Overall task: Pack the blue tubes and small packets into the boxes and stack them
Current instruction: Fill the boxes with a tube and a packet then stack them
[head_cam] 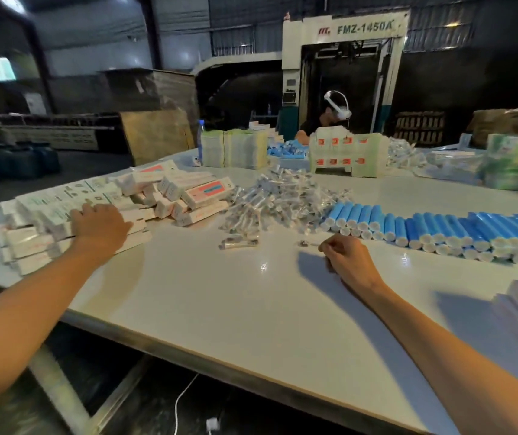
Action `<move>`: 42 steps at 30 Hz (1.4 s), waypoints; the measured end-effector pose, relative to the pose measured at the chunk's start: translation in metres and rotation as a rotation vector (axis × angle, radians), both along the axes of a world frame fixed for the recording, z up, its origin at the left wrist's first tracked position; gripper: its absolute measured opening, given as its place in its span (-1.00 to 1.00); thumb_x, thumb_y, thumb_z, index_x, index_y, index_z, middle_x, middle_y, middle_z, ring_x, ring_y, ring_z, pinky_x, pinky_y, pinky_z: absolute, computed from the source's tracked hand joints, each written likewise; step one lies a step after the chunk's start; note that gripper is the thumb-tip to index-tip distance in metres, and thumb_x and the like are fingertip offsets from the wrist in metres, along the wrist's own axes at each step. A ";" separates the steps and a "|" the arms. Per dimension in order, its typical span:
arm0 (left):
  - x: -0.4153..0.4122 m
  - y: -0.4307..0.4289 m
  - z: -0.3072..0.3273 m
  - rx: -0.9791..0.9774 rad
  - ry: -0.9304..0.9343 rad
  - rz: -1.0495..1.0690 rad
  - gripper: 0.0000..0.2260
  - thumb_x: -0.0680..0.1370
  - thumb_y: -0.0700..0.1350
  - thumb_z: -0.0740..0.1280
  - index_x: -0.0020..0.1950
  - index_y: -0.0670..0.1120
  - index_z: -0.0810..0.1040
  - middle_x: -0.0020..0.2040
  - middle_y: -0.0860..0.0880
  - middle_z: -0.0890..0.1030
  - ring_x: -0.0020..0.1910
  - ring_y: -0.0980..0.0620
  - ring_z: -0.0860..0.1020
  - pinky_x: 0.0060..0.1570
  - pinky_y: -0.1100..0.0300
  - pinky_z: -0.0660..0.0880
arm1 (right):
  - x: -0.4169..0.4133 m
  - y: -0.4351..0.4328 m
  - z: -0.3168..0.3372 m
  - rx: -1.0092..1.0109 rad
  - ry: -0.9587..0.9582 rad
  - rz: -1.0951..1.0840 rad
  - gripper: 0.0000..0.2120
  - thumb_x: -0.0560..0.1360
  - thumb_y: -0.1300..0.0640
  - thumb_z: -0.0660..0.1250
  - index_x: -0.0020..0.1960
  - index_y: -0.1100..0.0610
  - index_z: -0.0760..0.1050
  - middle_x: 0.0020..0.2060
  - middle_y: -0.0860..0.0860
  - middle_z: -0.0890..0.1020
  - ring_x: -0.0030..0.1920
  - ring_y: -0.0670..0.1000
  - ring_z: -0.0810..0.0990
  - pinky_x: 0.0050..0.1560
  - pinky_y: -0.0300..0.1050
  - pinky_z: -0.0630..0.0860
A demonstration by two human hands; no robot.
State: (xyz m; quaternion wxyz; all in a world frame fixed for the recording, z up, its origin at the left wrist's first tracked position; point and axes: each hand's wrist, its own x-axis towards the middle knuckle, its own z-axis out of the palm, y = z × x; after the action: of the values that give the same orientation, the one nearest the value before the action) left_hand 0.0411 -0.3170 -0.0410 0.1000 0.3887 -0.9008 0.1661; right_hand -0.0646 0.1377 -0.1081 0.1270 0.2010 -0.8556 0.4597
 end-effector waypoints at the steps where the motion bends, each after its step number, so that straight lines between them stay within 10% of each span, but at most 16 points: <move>1: 0.003 -0.005 0.000 -0.036 -0.046 -0.009 -0.41 0.74 0.24 0.13 0.61 -0.15 0.32 0.58 -0.18 0.39 0.55 -0.23 0.34 0.50 -0.10 0.27 | -0.001 0.000 -0.001 0.012 0.001 0.000 -0.85 0.62 0.22 0.31 -0.06 0.18 0.63 -0.38 0.09 0.67 -0.32 0.09 0.64 -0.10 0.07 0.58; 10: 0.008 0.021 0.017 -0.083 0.074 -0.334 -0.48 0.72 0.13 0.25 0.60 -0.10 0.32 0.41 -0.21 0.49 0.27 -0.27 0.56 0.20 -0.15 0.52 | -0.001 0.000 -0.003 0.037 0.004 0.017 -0.85 0.65 0.17 0.30 -0.03 0.15 0.62 -0.36 0.05 0.67 -0.30 0.07 0.65 -0.06 0.11 0.60; 17: -0.025 0.155 0.041 0.643 0.469 -0.739 -0.71 0.60 0.18 0.47 0.08 -0.03 0.62 -0.08 -0.03 0.72 -0.10 -0.09 0.70 -0.12 0.01 0.62 | 0.002 -0.002 0.000 0.031 0.011 -0.008 -0.86 0.63 0.22 0.28 0.02 0.17 0.63 -0.28 0.05 0.69 -0.23 0.08 0.66 -0.02 0.13 0.62; 21: -0.056 0.249 0.021 1.375 0.651 -0.899 -0.72 0.60 0.02 0.51 0.22 -0.12 0.68 -0.09 -0.04 0.79 -0.18 -0.03 0.76 -0.08 0.01 0.70 | -0.002 0.003 0.007 -0.013 0.060 -0.222 -0.76 0.53 0.29 0.27 0.15 0.16 0.61 -0.01 0.05 0.68 0.01 0.11 0.63 0.06 0.11 0.59; 26: -0.080 0.318 -0.026 1.847 0.769 -0.926 -0.79 0.62 -0.04 0.49 0.19 -0.13 0.66 -0.06 -0.16 0.77 -0.26 -0.04 0.72 -0.25 0.10 0.68 | -0.037 0.046 0.034 0.232 0.139 -0.490 -0.68 0.54 0.26 0.29 0.29 0.23 0.48 0.26 0.17 0.49 0.26 0.20 0.44 0.17 0.12 0.48; 36: -0.086 0.322 -0.052 1.984 0.772 -0.893 -0.74 0.59 -0.03 0.51 0.20 -0.13 0.65 -0.05 -0.13 0.78 -0.25 -0.04 0.72 -0.26 0.14 0.68 | -0.086 0.136 0.037 0.947 0.080 -0.666 -0.74 0.60 0.29 0.18 0.23 0.17 0.53 0.18 0.14 0.63 0.28 0.20 0.47 0.23 0.03 0.40; 42: -0.087 0.321 -0.053 2.001 0.678 -0.993 -0.63 0.60 -0.03 0.50 0.37 -0.09 0.59 0.08 -0.16 0.77 0.02 -0.16 0.76 -0.07 0.03 0.72 | -0.093 0.118 0.033 1.031 0.103 -0.640 -0.71 0.59 0.27 0.26 0.31 0.22 0.40 0.23 0.19 0.57 0.27 0.21 0.45 0.22 0.00 0.40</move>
State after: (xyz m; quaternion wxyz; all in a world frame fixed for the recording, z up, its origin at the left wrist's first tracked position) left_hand -0.0455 0.0039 -0.0944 0.0386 -0.0767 -0.6098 -0.7879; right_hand -0.1579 0.2556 -0.0753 0.1862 -0.0087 -0.9788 -0.0851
